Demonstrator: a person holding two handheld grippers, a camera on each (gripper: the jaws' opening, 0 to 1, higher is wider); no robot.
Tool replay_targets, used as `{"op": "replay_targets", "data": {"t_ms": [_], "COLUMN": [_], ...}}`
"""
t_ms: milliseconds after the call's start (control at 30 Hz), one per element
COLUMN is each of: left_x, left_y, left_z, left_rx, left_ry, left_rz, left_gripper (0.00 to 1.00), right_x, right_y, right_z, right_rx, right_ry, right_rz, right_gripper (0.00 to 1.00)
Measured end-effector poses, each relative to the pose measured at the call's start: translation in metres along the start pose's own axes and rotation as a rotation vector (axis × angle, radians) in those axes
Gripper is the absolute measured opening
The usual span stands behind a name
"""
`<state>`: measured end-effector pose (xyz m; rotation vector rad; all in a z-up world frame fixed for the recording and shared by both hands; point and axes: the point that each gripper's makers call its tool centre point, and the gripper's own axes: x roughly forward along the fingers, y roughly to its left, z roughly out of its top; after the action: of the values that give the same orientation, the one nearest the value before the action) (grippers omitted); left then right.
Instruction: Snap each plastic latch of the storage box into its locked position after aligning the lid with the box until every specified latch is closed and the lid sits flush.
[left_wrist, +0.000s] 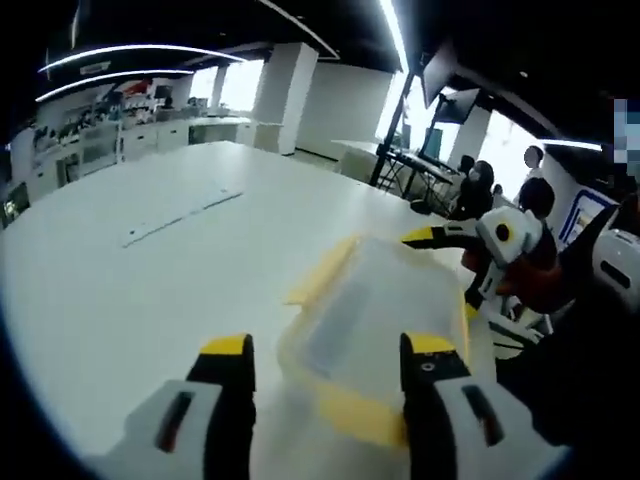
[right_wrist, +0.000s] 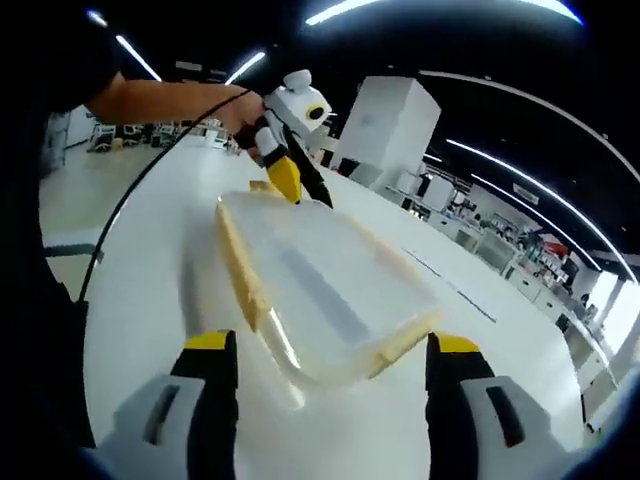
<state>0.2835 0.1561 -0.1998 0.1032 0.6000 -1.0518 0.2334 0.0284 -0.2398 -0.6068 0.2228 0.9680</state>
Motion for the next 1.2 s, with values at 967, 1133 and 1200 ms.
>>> {"op": "replay_targets", "data": {"t_ms": [967,1133,1200], "left_x": [-0.031,-0.028,-0.025], "left_y": [-0.053,-0.060,-0.063], "left_z": [-0.026,-0.038,-0.045], "left_rx": [0.516,0.510,0.443], "left_ry": [0.006,0.006,-0.009], "left_rz": [0.234,0.288,0.303], "left_gripper": [0.76,0.76,0.75], "right_x": [-0.004,0.006,0.009], "right_y": [-0.006,-0.012,-0.012], "right_z": [0.052,0.048,0.047], "right_rx": [-0.287,-0.272,-0.296], "right_ry": [0.085,0.154,0.189], "right_rz": [0.591,0.650,0.685], "right_gripper": [1.00,1.00,1.00]}}
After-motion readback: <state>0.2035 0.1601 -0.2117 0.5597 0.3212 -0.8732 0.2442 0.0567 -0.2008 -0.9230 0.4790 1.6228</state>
